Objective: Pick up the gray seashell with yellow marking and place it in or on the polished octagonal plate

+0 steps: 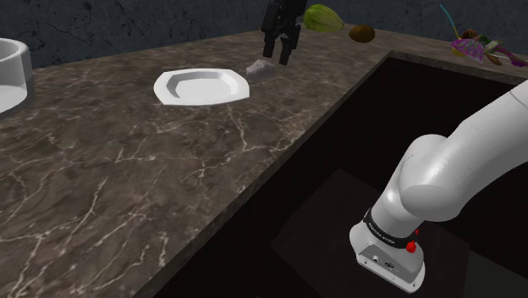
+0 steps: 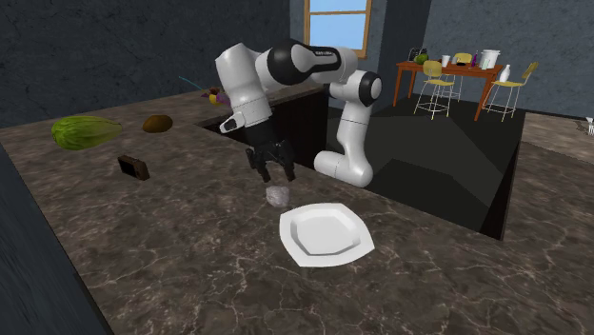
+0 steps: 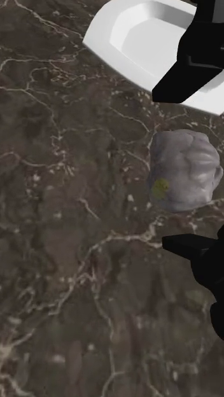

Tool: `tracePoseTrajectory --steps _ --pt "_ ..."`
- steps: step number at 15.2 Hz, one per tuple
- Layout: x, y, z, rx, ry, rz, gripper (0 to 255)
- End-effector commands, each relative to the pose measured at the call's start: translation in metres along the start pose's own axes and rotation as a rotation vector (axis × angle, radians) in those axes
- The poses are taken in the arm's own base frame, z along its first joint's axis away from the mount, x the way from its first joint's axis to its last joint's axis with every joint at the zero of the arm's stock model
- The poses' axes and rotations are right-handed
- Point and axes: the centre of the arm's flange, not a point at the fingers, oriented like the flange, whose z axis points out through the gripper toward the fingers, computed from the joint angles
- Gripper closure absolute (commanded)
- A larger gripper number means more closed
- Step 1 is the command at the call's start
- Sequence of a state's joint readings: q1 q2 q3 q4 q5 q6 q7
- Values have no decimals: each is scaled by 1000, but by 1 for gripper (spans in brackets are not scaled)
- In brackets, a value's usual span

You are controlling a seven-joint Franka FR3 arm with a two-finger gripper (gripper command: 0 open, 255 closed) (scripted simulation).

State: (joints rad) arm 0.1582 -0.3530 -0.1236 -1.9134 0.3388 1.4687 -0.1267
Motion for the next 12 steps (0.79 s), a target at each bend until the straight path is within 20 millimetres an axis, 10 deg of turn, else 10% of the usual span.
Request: tracePoseTrajectory --steps 1,9,10,12 --pt "0 1 14 0 0 0 0" --pt "0 1 14 0 0 0 0" --pt "0 1 14 0 0 0 255" --pt "0 1 14 0 0 0 255"
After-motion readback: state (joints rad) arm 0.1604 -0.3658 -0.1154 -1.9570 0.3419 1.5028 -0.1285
